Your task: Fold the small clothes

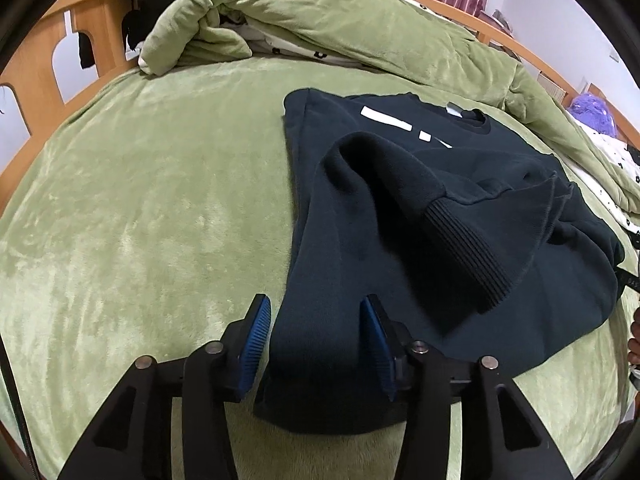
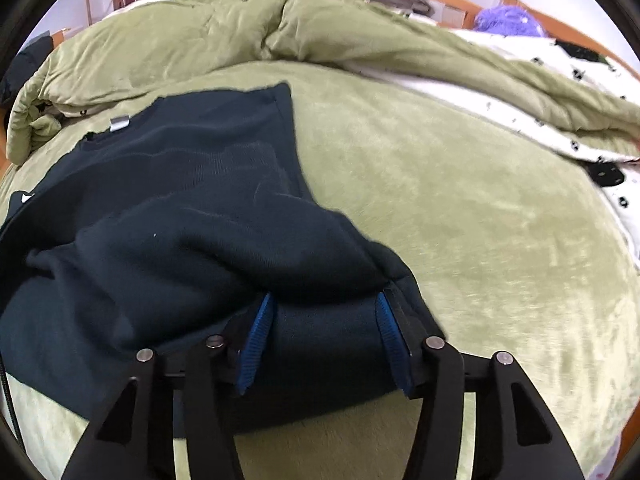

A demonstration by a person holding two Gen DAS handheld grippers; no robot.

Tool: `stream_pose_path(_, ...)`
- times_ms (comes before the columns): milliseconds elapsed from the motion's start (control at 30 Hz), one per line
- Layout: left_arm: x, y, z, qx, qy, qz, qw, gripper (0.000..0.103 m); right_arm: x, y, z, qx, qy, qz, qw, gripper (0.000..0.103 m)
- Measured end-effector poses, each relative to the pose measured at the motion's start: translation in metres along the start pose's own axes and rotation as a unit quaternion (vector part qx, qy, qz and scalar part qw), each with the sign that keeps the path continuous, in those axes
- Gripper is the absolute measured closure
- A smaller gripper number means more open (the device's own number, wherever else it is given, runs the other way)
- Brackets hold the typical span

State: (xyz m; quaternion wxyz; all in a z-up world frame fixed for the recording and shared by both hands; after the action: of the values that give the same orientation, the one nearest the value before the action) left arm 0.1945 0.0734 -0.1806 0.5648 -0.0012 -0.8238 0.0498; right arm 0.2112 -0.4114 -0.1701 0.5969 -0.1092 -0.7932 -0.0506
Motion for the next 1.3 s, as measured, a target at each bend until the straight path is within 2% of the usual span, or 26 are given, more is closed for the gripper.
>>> stream_pose_path(133, -0.011, -0.003, -0.003, 0.003, 0.010, 0.010, 0.9999, 0.059, -0.010, 0.006, -0.002, 0.012, 0.001, 0.005, 1.000, 0.048)
stream_pose_path(167, -0.013, -0.004, -0.003, 0.001, 0.013, 0.019, 0.9997, 0.071, -0.010, 0.006, -0.001, 0.016, 0.002, 0.006, 1.000, 0.051)
stream_pose_path(200, -0.013, -0.006, -0.002, 0.001, 0.012, 0.025, 0.9996, 0.081, -0.010, 0.008, 0.000, 0.026, 0.001, 0.005, 1.000, 0.059)
stream_pose_path(233, -0.011, -0.007, -0.003, 0.001, 0.007, 0.024, 0.9997, 0.083, -0.008, 0.011, 0.002, 0.038, 0.000, 0.009, 0.999, 0.071)
stream_pose_path(300, -0.007, -0.011, -0.003, -0.007, 0.001, 0.018, 0.9998, 0.088, -0.003, 0.017, 0.006, 0.064, -0.005, 0.026, 0.998, 0.087)
stream_pose_path(333, -0.004, -0.012, -0.003, -0.011, -0.003, 0.016, 0.9998, 0.088, 0.000, 0.017, 0.009, 0.065, -0.005, 0.024, 0.998, 0.092)
stream_pose_path(467, 0.013, -0.009, 0.001, -0.022, -0.016, 0.025, 0.9993, 0.089, 0.021, 0.005, 0.021, 0.022, -0.006, -0.011, 1.000, 0.094)
stream_pose_path(600, 0.031, -0.008, 0.007, -0.031, -0.022, 0.043, 0.9984, 0.089, 0.046, -0.005, 0.049, 0.015, -0.005, -0.019, 1.000, 0.095)
stream_pose_path(900, 0.056, -0.011, 0.043, -0.057, -0.024, 0.025, 0.9978, 0.089, 0.099, -0.008, 0.102, 0.033, -0.026, -0.026, 0.999, 0.095)
stream_pose_path(1133, 0.070, -0.001, 0.080, -0.059, -0.018, 0.023, 0.9978, 0.089, 0.114, -0.006, 0.133, 0.052, -0.027, -0.034, 0.998, 0.095)
stream_pose_path(1300, 0.067, -0.001, 0.085, -0.054, -0.016, 0.019, 0.9982, 0.084, 0.115, -0.003, 0.136, 0.067, -0.032, -0.028, 0.997, 0.091)
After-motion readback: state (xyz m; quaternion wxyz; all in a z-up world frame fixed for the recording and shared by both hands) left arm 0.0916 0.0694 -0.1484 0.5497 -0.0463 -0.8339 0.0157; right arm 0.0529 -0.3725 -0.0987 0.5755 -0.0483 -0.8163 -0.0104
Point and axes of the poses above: each gripper's, at about its wrist camera, not at the fingertips, and x roughly against the way its jaws point, y to its left, z to its underside, the point moved 4 cm from there along -x, roughly the way its jaws point, and after that the axes turned 13 degrees about y, right-handed, at the moved point
